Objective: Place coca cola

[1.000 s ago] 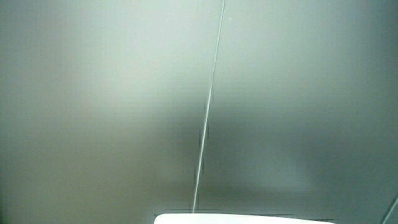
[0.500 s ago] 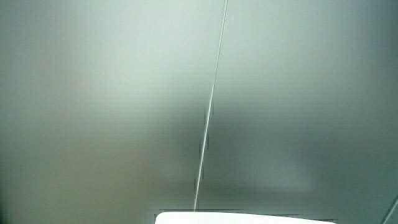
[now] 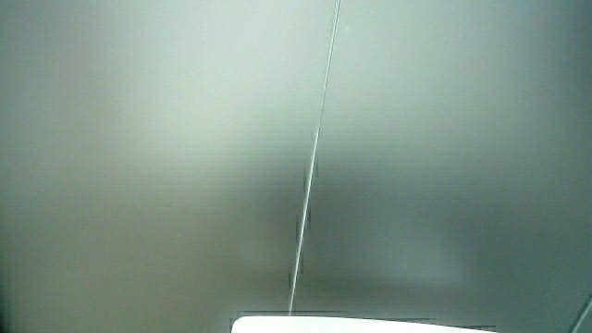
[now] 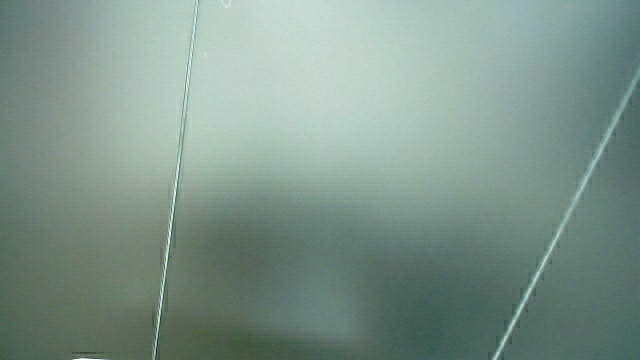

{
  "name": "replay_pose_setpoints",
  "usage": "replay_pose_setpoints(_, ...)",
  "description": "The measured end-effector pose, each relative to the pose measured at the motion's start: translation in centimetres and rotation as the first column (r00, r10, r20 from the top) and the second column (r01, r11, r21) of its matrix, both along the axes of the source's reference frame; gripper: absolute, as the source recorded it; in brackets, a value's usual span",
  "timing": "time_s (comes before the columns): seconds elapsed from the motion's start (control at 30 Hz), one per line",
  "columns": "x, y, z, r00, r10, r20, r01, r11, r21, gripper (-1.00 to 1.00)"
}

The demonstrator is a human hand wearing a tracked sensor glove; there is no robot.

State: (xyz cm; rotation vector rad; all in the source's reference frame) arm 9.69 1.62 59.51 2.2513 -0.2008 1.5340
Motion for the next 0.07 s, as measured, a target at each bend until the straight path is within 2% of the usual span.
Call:
replay_pose_setpoints(0.03, 0.18, 0.12, 0.12, 0.999, 0.002, 0.046, -0.002, 1.0000, -0.001, -1.00)
replay_pose_setpoints(0.07, 0.46, -0.11, -0.76, 0.998, -0.039, -0.045, 0.048, 0.9686, 0.244, -1.00)
